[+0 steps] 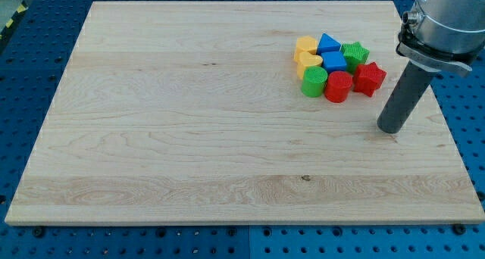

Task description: Separate the green circle from the group of blocks

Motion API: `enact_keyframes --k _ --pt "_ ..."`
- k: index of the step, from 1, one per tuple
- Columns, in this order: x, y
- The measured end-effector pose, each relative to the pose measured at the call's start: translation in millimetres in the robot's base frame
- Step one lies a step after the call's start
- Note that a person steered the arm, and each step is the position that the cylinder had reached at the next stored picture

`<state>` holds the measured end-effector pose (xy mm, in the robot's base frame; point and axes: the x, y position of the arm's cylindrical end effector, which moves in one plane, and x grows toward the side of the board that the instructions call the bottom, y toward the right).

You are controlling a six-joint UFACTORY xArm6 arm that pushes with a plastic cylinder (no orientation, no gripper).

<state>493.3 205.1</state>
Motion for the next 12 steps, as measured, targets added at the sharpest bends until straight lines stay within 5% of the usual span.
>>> enact_keyframes --k 2,6,12 --pt "0 -51" --pt "0 -15" --pt "-69 -71"
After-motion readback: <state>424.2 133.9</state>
